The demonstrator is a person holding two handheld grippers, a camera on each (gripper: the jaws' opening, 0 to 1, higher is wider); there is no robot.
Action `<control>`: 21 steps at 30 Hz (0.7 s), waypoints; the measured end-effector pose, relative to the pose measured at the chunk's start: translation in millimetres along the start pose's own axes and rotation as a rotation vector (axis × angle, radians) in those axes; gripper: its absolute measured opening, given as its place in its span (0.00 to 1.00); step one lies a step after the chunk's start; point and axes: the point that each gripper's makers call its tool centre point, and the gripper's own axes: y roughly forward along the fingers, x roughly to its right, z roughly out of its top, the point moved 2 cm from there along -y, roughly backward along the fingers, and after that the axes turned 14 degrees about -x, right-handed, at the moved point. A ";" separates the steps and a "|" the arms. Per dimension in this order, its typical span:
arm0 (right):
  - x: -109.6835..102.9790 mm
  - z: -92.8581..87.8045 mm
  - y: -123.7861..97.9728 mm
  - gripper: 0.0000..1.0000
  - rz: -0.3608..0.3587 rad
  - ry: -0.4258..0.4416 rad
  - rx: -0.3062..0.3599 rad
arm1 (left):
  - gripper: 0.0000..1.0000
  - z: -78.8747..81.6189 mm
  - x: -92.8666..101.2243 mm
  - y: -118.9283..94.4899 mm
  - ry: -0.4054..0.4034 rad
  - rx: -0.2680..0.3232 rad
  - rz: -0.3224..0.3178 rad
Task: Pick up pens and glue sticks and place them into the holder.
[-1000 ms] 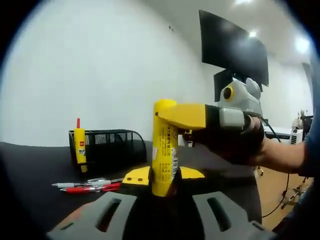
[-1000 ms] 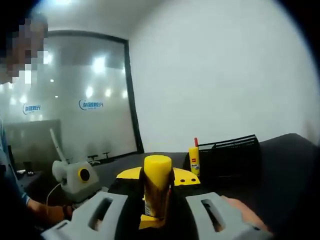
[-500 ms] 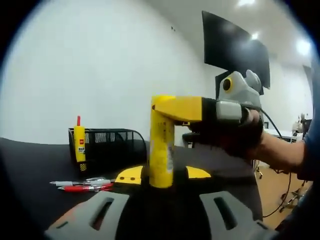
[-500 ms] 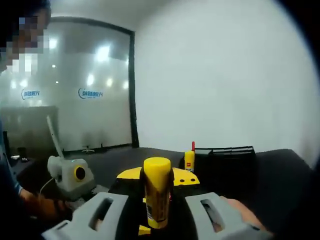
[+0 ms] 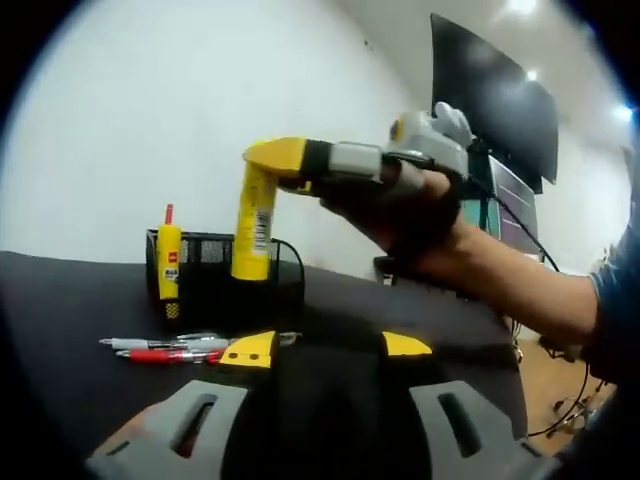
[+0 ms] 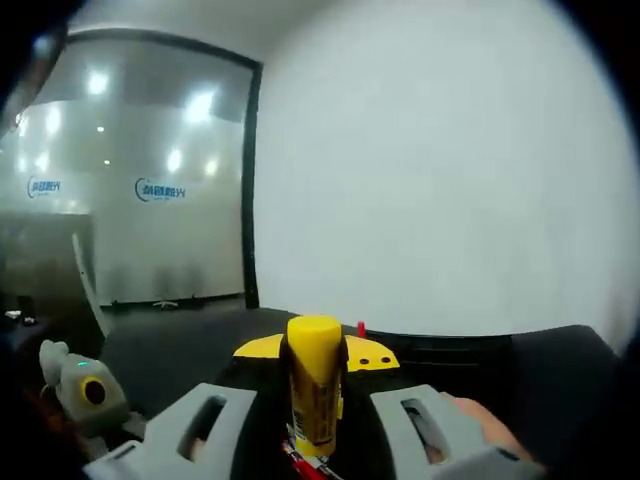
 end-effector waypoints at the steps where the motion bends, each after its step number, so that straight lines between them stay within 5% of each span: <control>1: 1.0 -1.3 5.3 0.17 0.000 -0.001 -0.005 | 0.35 0.0 -0.1 0.2 -0.004 0.000 -0.001; 9: 14.3 -10.6 38.0 0.17 -0.007 0.010 -0.021 | 0.35 0.1 -0.9 0.0 -0.020 0.004 0.000; 21: 28.9 -19.0 56.8 0.17 -0.057 -0.001 0.009 | 0.34 1.3 -0.5 0.2 -0.025 0.009 -0.002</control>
